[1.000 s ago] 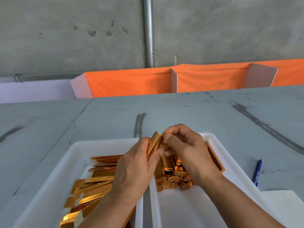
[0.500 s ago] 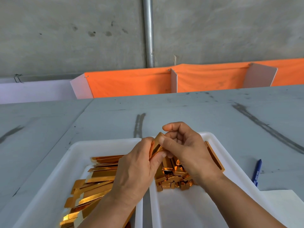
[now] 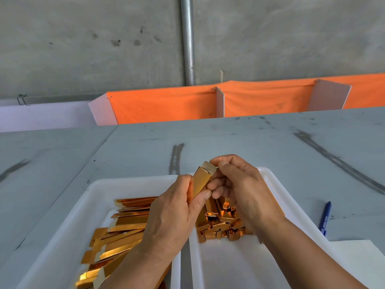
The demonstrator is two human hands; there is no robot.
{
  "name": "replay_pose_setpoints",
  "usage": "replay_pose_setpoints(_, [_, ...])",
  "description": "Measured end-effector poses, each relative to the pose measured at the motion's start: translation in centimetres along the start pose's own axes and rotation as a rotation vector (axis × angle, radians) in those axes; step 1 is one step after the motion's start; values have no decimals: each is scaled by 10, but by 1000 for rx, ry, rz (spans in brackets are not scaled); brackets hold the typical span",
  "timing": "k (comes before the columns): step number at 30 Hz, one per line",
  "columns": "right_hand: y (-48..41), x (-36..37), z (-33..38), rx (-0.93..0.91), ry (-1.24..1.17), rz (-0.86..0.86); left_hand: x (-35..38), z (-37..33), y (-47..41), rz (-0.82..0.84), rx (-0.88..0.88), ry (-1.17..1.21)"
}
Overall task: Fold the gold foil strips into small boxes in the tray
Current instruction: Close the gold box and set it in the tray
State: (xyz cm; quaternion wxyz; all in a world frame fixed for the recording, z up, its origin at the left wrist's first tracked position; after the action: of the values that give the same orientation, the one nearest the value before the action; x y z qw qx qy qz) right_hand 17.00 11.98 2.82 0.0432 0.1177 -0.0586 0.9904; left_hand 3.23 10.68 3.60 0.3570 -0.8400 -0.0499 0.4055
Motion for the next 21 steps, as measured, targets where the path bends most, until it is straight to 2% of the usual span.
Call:
replay_pose_setpoints(4, [-1, 0, -5, 43, -14, 3, 1, -1, 0, 17, 15, -13])
replay_pose_setpoints(14, [-1, -2, 1, -35, 115, -12, 2, -3, 0, 36, 25, -15])
replay_pose_setpoints(21, [-2, -3, -4, 14, 54, -9, 2, -4, 1, 48, 27, -1])
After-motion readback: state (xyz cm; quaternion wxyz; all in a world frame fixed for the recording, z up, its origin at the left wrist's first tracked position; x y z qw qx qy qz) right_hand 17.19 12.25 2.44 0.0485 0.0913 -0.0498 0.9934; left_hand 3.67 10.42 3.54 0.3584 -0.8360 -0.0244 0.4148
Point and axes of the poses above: each hand's wrist, its own y-axis away from the middle knuckle, its own x-axis out of the palm, z = x × y, the point moved 9 cm from there along -y, towards the middle knuckle, and after that the axes turned 3 degrees about -z, right-handed, at the moved point
